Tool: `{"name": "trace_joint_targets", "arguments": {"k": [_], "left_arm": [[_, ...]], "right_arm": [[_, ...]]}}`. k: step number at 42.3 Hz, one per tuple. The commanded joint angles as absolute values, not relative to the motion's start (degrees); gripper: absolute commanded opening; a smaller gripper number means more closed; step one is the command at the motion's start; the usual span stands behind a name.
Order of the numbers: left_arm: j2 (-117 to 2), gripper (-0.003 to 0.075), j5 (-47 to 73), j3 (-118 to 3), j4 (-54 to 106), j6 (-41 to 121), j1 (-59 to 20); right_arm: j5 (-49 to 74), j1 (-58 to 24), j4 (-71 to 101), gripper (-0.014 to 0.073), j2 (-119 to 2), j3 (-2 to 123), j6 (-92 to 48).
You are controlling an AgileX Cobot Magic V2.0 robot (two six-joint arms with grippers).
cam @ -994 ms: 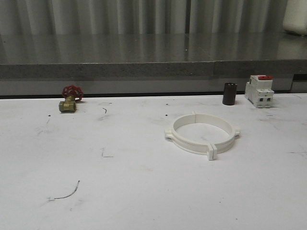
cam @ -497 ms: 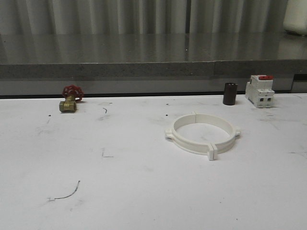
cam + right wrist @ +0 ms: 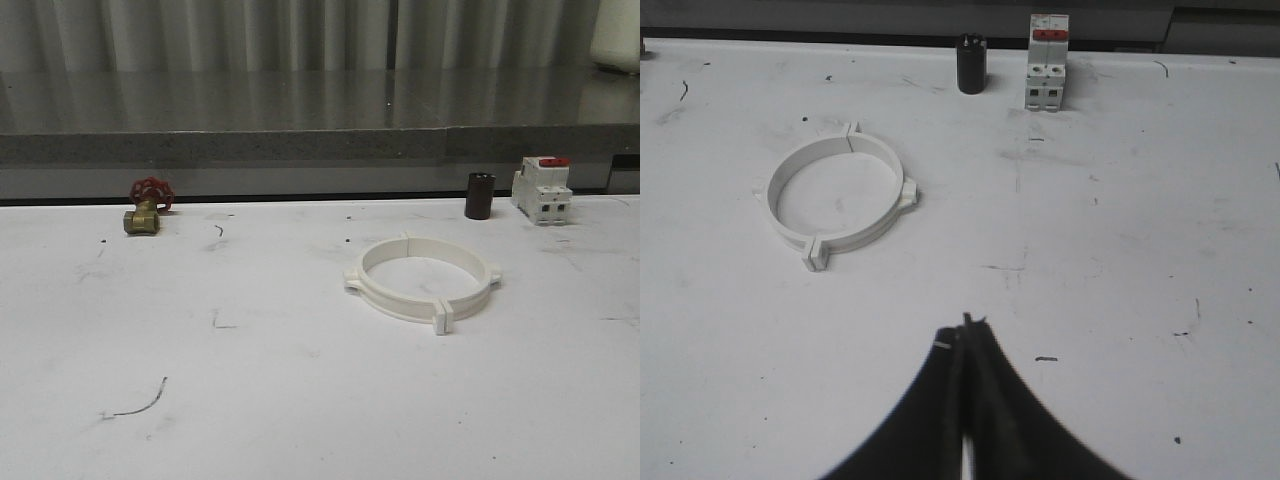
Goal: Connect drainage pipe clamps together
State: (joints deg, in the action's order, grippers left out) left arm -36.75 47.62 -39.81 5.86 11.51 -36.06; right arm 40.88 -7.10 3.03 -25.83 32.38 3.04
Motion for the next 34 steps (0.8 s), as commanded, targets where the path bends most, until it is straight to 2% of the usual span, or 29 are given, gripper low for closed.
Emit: {"name": "trace_joint_targets", "arguments": {"k": [1,21,24,30,34], "left_arm": [[-36.58,0.0356,44.32,-41.39,6.43,11.35,-35.94],[-36.58,0.0350,41.35,-41.39,6.43,11.35,-35.94],[-36.58,0.0286,40.40,-41.39,6.43,11.35,-35.94],[-36.58,0.0092,40.24,-41.39,6.43,11.35,-35.94],[-36.58,0.0007,40.24,-41.39,6.43,11.35,-35.94]], "right_arm": [[36.05,-6.77,2.54,-0.0116,-26.21,33.85,2.80],[36.05,-6.77,2.54,-0.0116,-26.21,33.85,2.80],[36.05,-6.77,2.54,-0.0116,-26.21,33.85,2.80],[36.05,-6.77,2.54,-0.0116,-26.21,33.85,2.80],[36.05,-6.77,2.54,-0.0116,-26.21,33.85,2.80]]}}
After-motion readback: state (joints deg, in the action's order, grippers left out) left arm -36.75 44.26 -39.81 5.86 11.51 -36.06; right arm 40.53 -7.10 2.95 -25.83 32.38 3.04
